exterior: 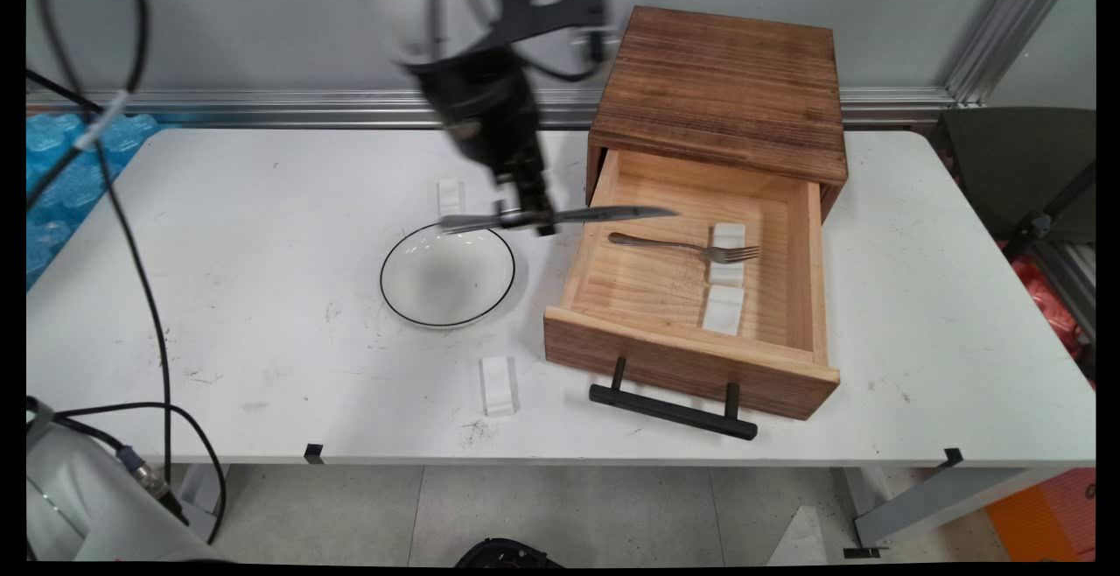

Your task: Place the picked object into the drawer

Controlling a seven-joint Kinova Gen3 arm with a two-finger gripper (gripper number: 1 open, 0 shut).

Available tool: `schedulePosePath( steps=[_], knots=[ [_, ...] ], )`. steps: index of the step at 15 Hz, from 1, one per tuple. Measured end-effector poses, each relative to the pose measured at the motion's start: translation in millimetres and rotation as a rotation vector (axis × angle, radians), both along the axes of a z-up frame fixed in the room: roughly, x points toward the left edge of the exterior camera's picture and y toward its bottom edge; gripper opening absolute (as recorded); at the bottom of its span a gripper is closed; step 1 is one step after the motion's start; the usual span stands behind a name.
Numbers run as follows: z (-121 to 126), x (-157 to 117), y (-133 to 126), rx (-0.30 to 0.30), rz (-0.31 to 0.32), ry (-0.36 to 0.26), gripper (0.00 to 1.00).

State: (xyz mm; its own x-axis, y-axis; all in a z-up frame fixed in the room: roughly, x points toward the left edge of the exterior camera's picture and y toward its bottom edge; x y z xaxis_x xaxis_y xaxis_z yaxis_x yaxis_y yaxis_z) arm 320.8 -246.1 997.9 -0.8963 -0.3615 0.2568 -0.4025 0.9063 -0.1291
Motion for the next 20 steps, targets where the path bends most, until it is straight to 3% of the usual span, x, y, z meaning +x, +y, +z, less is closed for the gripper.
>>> schedulePosePath(
  steps=[7, 12, 20],
  knots=[
    [-31, -72, -52, -0.026, -0.086, -0.014, 0.00],
    [-63, -101, -75, -0.017, -0.135, -0.036, 0.00],
    [-123, -124, -106, 0.017, -0.190, -0.044, 0.00]
  ],
)
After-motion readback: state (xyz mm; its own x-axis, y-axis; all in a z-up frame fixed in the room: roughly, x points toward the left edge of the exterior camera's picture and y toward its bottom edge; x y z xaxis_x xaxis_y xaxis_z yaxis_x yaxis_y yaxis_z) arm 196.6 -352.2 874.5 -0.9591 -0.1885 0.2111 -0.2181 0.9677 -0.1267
